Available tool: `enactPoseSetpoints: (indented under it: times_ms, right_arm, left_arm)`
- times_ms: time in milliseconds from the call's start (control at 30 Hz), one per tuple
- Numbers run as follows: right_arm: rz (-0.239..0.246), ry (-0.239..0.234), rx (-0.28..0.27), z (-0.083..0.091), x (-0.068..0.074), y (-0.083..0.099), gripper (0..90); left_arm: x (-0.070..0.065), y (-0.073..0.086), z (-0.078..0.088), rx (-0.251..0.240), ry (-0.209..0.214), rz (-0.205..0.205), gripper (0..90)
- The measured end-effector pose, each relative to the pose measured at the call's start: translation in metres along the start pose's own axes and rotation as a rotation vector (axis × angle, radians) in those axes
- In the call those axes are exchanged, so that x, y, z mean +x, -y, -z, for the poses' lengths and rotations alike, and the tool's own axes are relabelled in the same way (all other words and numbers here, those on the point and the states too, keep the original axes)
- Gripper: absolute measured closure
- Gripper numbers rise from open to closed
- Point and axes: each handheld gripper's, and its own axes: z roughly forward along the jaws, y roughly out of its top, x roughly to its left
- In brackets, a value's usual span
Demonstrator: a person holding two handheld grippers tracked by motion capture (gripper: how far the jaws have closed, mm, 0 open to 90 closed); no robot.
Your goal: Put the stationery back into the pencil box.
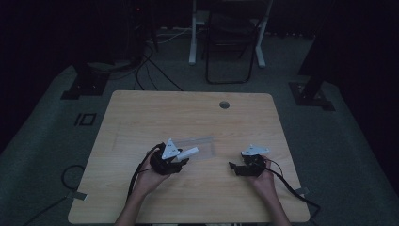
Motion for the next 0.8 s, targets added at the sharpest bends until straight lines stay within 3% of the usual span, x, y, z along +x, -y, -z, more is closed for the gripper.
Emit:
enactPoseSetpoints:
  times_ms: [367, 800]
  right_arm:
    - [0.001, 0.000, 0.000, 0.000, 0.000, 0.000, 26.3]
    - [0.000, 0.000, 0.000, 0.000, 0.000, 0.000, 26.2]
  left_arm:
    - [-0.016, 0.015, 0.007, -0.001, 0.018, 0.018, 51.5]
    - [-0.019, 0.040, 0.002, 0.031, 0.018, 0.081, 50.3]
